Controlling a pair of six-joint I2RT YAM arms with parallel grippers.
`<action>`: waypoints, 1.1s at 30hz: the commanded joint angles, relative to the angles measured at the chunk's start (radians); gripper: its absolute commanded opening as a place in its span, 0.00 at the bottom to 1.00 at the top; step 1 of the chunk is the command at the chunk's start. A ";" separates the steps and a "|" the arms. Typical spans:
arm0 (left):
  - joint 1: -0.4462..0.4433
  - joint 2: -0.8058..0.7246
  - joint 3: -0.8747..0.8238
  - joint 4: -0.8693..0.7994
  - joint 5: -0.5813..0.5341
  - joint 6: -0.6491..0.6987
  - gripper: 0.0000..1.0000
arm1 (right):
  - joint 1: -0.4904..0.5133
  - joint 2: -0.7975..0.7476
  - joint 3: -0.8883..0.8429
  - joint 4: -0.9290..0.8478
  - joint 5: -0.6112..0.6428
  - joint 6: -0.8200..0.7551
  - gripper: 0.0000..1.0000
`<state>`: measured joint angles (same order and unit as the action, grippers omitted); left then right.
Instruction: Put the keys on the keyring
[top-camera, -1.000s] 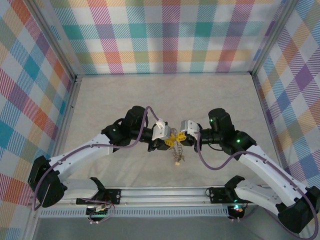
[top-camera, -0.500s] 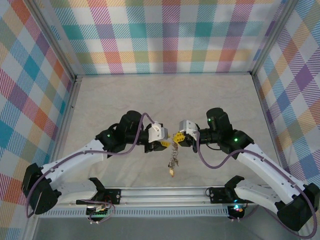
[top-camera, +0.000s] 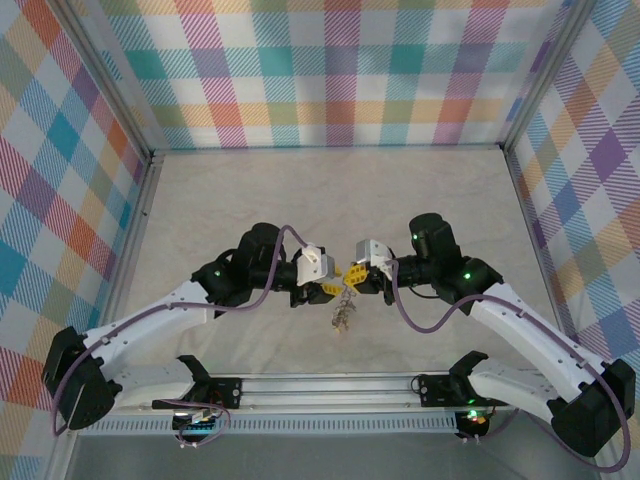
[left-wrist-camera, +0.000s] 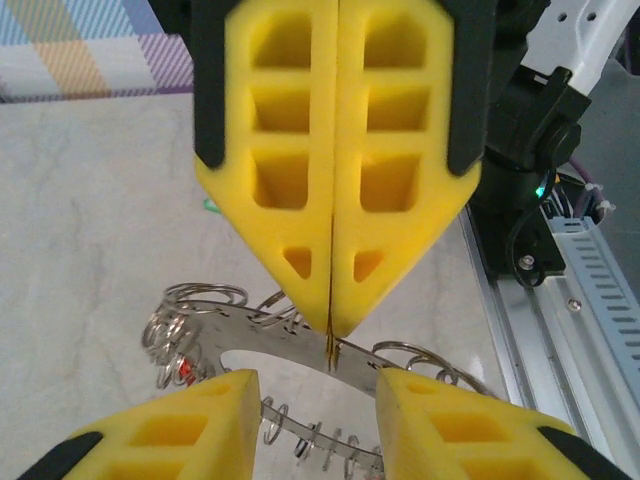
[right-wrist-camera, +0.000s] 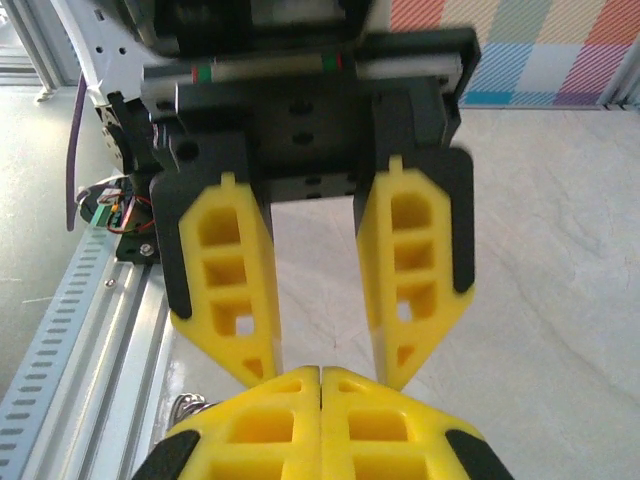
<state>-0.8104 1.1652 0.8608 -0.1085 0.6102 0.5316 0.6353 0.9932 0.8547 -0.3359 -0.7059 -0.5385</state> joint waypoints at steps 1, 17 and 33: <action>-0.005 0.027 0.036 0.026 0.067 -0.023 0.35 | 0.007 -0.010 0.017 0.055 -0.054 -0.006 0.00; -0.004 0.051 0.075 0.054 0.097 -0.067 0.27 | 0.007 -0.035 -0.005 0.045 -0.034 -0.025 0.00; -0.009 0.064 0.087 0.060 0.113 -0.086 0.00 | 0.008 -0.075 -0.022 0.042 0.017 -0.032 0.07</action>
<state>-0.8112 1.2278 0.9081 -0.0765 0.6994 0.4561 0.6342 0.9501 0.8394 -0.3321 -0.6750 -0.5396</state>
